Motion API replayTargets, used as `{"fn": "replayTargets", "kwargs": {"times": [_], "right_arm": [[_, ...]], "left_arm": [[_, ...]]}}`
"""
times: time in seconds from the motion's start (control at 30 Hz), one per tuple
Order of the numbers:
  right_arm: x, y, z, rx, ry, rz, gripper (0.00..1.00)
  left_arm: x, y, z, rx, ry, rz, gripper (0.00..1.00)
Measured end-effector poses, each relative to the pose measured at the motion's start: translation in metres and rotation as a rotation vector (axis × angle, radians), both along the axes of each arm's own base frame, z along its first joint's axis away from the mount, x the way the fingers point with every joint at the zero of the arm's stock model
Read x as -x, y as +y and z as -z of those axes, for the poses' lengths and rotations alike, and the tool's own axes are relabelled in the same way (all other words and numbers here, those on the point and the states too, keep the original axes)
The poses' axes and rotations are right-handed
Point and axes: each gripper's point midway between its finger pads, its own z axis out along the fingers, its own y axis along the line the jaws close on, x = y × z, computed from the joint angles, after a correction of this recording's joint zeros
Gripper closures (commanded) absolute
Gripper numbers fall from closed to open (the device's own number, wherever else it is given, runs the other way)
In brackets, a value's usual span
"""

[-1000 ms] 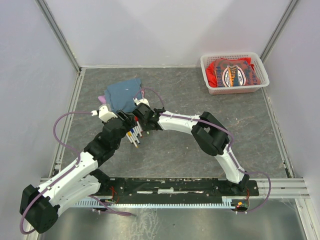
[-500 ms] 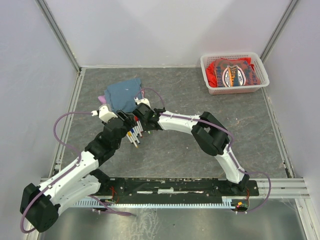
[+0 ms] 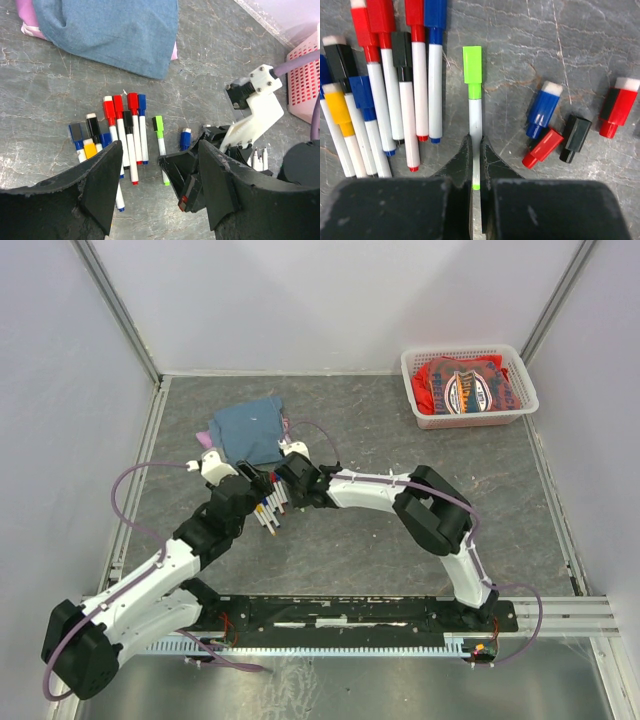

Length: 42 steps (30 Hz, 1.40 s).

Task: Open the pen caps
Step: Pick up the pen from the center of the board.

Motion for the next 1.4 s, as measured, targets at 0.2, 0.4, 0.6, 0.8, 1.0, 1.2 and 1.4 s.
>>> {"fn": "replayTargets", "kwargs": {"times": [0.2,0.4,0.6,0.8,1.0,1.2,1.4], "right_arm": [[0.01,-0.014,0.0,0.004,0.005,-0.003,0.99],[0.02,-0.028,-0.003,0.002,0.005,-0.004,0.99],[0.028,-0.035,-0.021,-0.051,-0.017,-0.013,0.99],[0.035,-0.037,-0.048,-0.142,-0.052,-0.029,0.99],[0.047,-0.04,-0.064,-0.225,-0.057,-0.048,0.99],[0.056,-0.038,-0.079,-0.307,-0.058,-0.069,0.99],[0.061,-0.034,-0.089,-0.361,-0.056,-0.086,0.99]], "left_arm": [[-0.001,-0.005,0.009,-0.004,0.032,0.025,0.31],[-0.003,-0.016,0.021,0.006,0.069,0.07,0.31],[-0.006,-0.03,0.03,0.034,0.102,0.132,0.31],[-0.008,-0.048,0.035,0.074,0.118,0.208,0.31],[-0.009,-0.065,0.042,0.111,0.156,0.269,0.31],[-0.011,-0.078,0.043,0.167,0.169,0.313,0.31],[-0.013,-0.09,0.04,0.219,0.172,0.346,0.34]]}}
